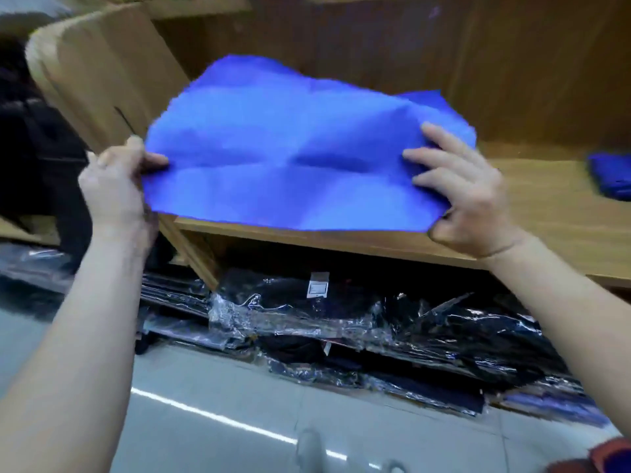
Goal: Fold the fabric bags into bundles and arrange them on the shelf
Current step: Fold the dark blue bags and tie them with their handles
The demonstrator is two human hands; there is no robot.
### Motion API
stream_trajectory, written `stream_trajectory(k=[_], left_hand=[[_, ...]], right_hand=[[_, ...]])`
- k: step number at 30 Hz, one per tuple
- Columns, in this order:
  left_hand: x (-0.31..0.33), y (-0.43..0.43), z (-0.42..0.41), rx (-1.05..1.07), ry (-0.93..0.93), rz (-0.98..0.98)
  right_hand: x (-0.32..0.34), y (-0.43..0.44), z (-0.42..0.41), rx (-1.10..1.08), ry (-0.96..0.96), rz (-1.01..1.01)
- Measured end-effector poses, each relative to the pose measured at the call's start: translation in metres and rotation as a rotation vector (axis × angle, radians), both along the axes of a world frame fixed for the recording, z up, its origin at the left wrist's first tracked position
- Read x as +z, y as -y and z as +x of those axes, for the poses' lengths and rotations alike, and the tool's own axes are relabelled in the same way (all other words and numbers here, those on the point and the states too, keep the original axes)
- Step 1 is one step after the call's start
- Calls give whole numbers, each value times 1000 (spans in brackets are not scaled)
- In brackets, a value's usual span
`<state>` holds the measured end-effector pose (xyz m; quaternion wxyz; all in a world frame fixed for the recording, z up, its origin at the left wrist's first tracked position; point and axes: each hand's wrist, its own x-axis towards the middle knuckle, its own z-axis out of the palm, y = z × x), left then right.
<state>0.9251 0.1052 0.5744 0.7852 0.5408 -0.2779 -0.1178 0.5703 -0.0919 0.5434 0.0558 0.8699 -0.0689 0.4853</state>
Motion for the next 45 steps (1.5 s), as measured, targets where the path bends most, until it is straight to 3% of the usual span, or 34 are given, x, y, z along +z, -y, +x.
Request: stream_trajectory(k=[2,4,7,10,14,17,19,22,25,29,33,40,45], left_hand=[[-32,18,7,-20,81,339],[-75,37,14,-100,214,673],[-113,55,34,-135,461,927],[-121,61,56,-234,727,1037],[-123,49,78,-468,1070,1240],[-131,41,83,-437,1217,1082],[-133,42,84,-438,1275,883],[-129,46,87,-435,1291,781],[-124,47,87,-404,1126,747],[-112,53,81,-322,638,822],[-107,61,75,-255,506,912],[-112,71,53,4,582,987],[-121,71,65,-48,912,919]], right_hand=[[-40,8,6,-237,-363,86],[-77,14,8,-466,-704,344],[-86,14,21,-560,-775,698],[-77,15,31,-631,-876,788],[-68,10,38,-700,-1022,760],[-76,-7,34,-639,-1155,674],[-85,-14,29,-611,-1134,620],[-93,-11,25,-590,-1036,526],[-102,-8,23,-410,-835,527],[-102,-5,33,-303,-425,904],[-96,8,45,-407,-193,1223],[-96,13,65,-519,-15,1240],[-93,13,76,-584,-176,1054]])
